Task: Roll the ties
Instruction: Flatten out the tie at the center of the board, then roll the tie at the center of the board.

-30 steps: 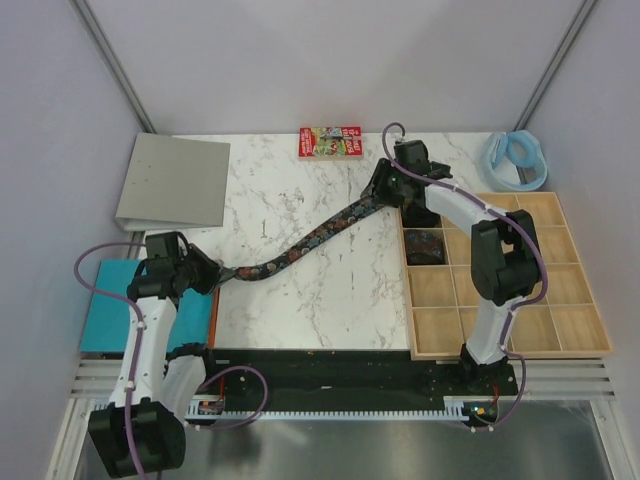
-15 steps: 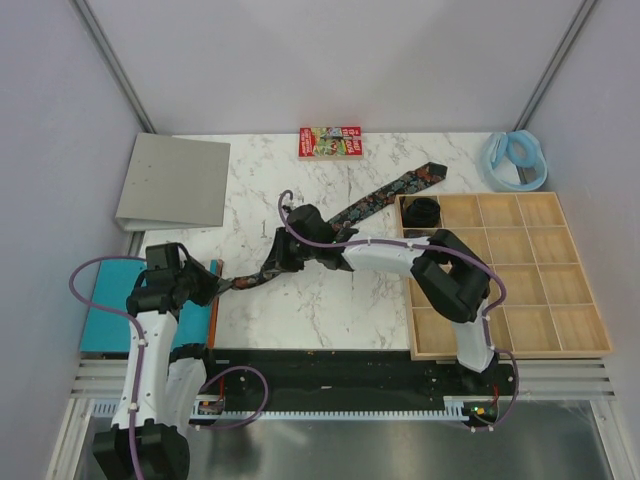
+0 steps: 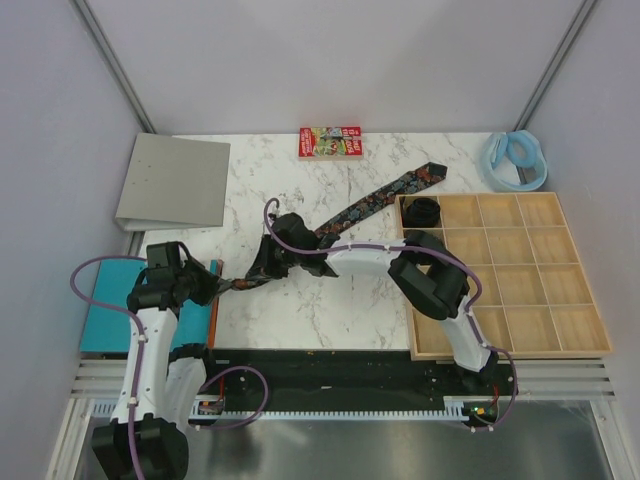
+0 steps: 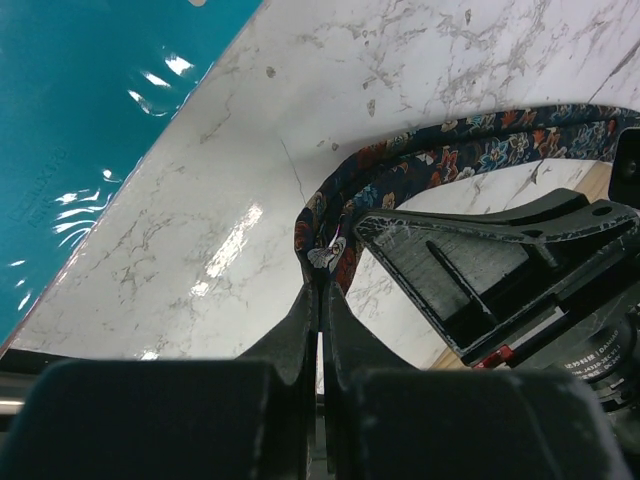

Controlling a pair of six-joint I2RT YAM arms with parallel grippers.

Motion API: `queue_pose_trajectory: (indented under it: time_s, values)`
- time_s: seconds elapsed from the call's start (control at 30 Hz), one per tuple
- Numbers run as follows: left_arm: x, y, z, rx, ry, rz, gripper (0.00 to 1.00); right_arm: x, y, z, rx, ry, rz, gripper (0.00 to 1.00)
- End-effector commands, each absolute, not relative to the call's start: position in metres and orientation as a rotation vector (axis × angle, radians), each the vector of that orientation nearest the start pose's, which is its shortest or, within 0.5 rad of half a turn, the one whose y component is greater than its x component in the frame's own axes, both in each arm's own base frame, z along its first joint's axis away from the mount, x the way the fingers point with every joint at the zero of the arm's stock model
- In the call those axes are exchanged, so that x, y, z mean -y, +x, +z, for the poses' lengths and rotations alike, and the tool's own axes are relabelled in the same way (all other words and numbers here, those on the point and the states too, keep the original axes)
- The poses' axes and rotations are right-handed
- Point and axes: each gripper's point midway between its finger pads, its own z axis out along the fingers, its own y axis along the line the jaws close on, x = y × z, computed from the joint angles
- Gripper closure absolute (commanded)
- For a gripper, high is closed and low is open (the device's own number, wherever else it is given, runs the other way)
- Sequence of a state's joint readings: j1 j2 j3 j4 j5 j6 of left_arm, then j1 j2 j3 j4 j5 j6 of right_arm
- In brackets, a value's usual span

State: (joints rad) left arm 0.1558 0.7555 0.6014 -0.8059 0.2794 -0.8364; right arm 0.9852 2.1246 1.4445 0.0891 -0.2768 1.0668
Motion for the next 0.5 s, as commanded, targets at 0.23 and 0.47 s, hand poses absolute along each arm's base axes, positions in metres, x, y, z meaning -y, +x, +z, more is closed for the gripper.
queue_pose_trajectory:
  time_s: [0.23, 0.47]
  values:
    - [0.038, 0.213, 0.112, -2.276, -1.147, -0.573, 0.98, -0.514, 0.268, 0.114, -2.441, -0.059, 1.305, 0.82]
    - [0.035, 0.215, 0.108, -2.281, -1.147, -0.556, 0.98, -0.503, 0.261, 0.116, -2.454, -0.069, 1.258, 0.83]
